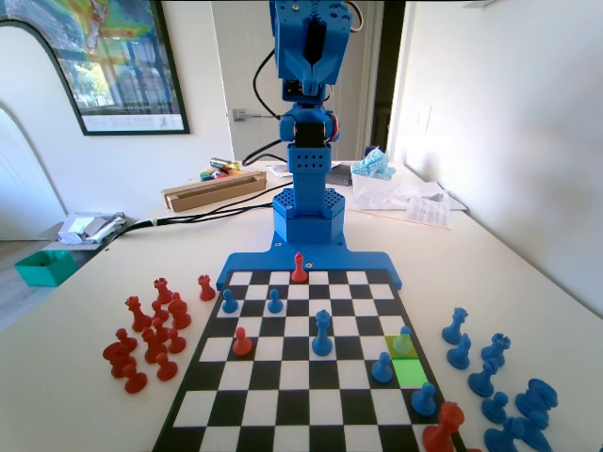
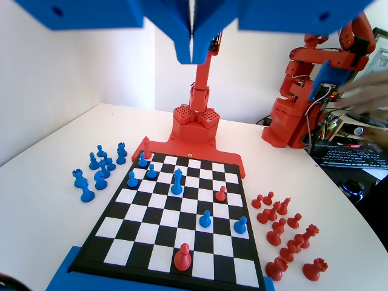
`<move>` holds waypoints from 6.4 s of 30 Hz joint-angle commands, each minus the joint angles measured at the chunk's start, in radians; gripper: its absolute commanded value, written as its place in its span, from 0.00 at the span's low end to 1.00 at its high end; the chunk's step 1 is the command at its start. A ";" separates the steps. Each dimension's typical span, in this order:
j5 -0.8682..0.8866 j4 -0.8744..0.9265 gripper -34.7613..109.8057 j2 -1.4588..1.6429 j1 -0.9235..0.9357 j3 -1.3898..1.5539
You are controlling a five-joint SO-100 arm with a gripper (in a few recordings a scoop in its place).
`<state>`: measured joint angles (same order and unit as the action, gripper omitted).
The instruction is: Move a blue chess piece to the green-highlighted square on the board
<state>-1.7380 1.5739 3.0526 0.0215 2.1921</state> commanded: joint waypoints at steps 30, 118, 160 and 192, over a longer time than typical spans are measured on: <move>-0.011 -0.003 0.26 0.003 -0.003 -0.009; 0.615 -0.601 0.34 -1.669 -0.394 -0.357; 0.560 -0.670 0.34 -1.878 -0.364 -0.491; 0.515 -0.690 0.25 -1.882 -0.385 -0.439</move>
<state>-1.2011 0.8790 1.1443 -0.3405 1.7533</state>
